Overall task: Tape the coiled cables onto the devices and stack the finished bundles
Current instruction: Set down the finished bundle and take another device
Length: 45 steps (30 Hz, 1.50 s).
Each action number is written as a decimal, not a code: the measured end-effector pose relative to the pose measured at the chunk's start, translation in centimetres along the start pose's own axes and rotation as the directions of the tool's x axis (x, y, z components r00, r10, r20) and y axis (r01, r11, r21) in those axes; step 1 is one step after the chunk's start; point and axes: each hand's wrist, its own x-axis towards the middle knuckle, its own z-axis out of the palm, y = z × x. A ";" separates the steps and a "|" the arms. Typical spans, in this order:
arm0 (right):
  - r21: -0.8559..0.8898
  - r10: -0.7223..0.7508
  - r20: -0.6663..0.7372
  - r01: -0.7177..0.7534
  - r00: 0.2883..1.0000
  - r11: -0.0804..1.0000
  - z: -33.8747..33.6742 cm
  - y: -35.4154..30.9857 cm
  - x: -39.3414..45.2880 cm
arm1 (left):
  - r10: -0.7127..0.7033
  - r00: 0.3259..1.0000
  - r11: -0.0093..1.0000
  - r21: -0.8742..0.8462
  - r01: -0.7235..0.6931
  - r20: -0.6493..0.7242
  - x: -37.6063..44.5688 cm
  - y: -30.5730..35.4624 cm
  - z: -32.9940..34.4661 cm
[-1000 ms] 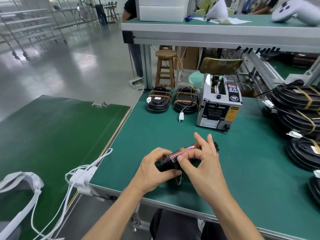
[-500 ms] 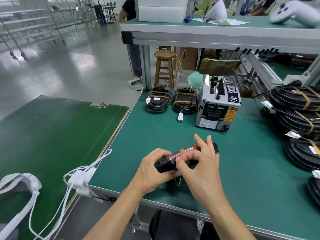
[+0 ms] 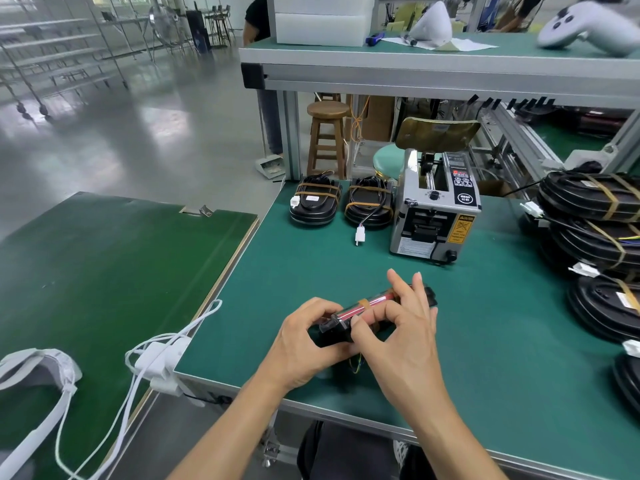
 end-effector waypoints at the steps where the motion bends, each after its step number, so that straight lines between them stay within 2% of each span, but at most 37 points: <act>1: -0.007 -0.001 0.000 0.001 1.000 1.000 0.0 0.0 0.0 | -0.001 1.000 1.000 0.001 0.001 0.000 0.0 0.0 0.0; 9: 0.009 -0.015 -0.015 0.015 1.000 1.000 -0.1 0.3 0.0 | -0.024 1.000 1.000 0.000 0.024 0.004 0.0 0.2 -0.1; 14: 0.085 -0.008 -0.017 0.009 1.000 0.996 -0.1 0.6 0.0 | -0.031 1.000 0.999 -0.012 0.031 0.003 0.0 0.6 -0.1; 25: 0.139 -0.025 -0.102 0.039 0.994 0.990 0.9 1.3 0.1 | -0.015 1.000 1.000 0.003 0.015 0.005 0.1 0.3 -0.1; 31: 0.074 -0.056 -0.130 0.066 0.990 0.995 1.3 1.1 -0.3 | -0.012 1.000 1.000 -0.005 0.012 0.009 0.1 0.2 -0.1; 36: 0.023 -0.025 -0.096 0.027 0.995 0.999 0.9 0.6 -0.3 | -0.012 1.000 1.000 -0.007 0.013 0.023 0.0 0.1 -0.2; 38: 0.090 -0.013 -0.143 0.026 0.990 0.996 0.1 0.2 0.2 | -0.012 1.000 1.000 -0.018 0.013 0.023 0.1 0.0 -0.1; 40: 0.139 -0.025 -0.270 0.065 0.963 0.988 -1.1 0.2 1.4 | -0.010 1.000 1.000 -0.020 0.010 0.026 0.1 0.0 -0.2; 42: 0.200 0.036 -0.363 0.041 0.931 0.979 -2.8 0.4 3.7 | -0.002 1.000 1.000 -0.014 0.002 0.030 0.2 0.0 -0.2; 45: 0.356 0.244 -0.377 -0.104 0.893 0.929 -4.9 1.7 8.6 | 0.001 0.999 1.000 -0.016 0.000 0.034 0.2 0.0 -0.3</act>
